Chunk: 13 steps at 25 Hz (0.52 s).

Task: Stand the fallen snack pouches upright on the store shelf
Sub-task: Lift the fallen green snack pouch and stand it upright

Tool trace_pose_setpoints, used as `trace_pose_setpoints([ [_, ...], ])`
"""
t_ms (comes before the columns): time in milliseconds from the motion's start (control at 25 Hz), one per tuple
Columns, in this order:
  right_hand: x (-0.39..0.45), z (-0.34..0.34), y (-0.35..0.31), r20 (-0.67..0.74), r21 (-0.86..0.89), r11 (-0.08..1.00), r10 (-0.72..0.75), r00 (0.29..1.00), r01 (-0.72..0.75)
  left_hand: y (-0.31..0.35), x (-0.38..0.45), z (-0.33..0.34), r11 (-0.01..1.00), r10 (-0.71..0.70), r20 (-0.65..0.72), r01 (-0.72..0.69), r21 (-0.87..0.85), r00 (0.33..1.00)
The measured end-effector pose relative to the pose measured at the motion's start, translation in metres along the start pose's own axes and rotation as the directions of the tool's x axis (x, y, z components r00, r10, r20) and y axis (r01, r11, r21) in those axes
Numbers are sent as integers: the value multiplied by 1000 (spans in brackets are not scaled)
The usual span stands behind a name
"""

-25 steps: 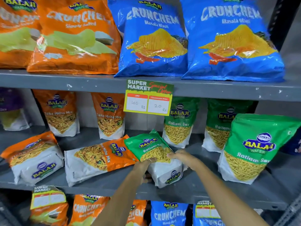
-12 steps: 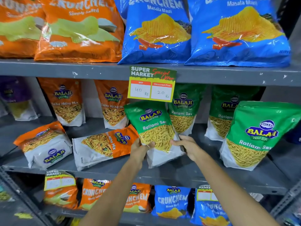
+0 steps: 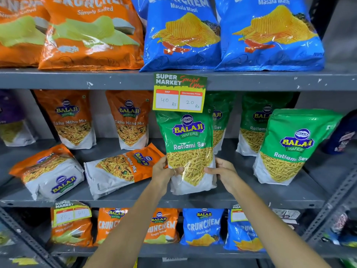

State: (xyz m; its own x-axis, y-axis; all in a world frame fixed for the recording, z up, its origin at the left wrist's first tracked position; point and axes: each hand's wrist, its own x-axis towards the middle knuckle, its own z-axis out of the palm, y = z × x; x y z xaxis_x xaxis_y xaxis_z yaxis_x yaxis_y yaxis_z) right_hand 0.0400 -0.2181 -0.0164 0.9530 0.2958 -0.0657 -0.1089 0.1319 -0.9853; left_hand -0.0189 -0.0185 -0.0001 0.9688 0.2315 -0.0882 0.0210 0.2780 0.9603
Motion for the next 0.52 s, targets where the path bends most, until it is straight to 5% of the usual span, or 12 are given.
trace_pose_setpoints([
  [520,26,-51,7,-357,-163,986,-88,930,31,-28,46,80,995,57,29,-59,76,998],
])
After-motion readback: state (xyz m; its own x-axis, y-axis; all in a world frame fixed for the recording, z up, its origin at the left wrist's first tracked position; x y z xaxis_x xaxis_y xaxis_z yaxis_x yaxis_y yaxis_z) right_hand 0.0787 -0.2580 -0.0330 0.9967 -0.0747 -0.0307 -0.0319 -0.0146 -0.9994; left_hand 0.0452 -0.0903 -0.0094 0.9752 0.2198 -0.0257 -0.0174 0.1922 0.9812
